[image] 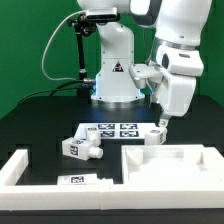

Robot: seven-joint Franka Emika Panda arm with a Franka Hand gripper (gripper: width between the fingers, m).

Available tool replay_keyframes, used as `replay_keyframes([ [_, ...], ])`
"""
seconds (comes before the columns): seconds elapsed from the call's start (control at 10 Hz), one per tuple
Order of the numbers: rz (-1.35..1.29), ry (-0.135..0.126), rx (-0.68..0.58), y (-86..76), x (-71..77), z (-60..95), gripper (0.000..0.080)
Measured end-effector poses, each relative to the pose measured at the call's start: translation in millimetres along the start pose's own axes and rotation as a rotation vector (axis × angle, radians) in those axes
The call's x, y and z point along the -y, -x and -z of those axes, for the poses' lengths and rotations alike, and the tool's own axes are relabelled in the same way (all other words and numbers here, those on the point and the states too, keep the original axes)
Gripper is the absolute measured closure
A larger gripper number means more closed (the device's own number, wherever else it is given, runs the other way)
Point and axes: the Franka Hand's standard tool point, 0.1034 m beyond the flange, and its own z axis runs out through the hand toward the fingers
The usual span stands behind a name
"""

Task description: Assemble one leg

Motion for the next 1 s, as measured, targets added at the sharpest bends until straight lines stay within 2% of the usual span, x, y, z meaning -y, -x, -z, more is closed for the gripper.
replay_keyframes([
  [0.2,-0.102,0.0,-0.001,1.2,-0.4,0.2,0.0151],
  [0.4,-0.395,0.001,-0.015,12.5,-4.5,3.5,0.0151],
  [0.5,-0.541,-0.001,-0.019,12.6,-4.7,4.7,0.0151],
  [0.6,-0.783,-0.026,-0.023,8.3,-2.6,5.6,0.0151],
  [0.7,-0.968,-0.068,-0.026,5.3,-2.1,7.8,0.0151],
  [0.8,-1.045,-0.096,-0.046,7.6,-8.1,12.9,0.0151],
  [1.0,-1.175,-0.093,-0.063,5.3,-8.3,11.7,0.0151],
])
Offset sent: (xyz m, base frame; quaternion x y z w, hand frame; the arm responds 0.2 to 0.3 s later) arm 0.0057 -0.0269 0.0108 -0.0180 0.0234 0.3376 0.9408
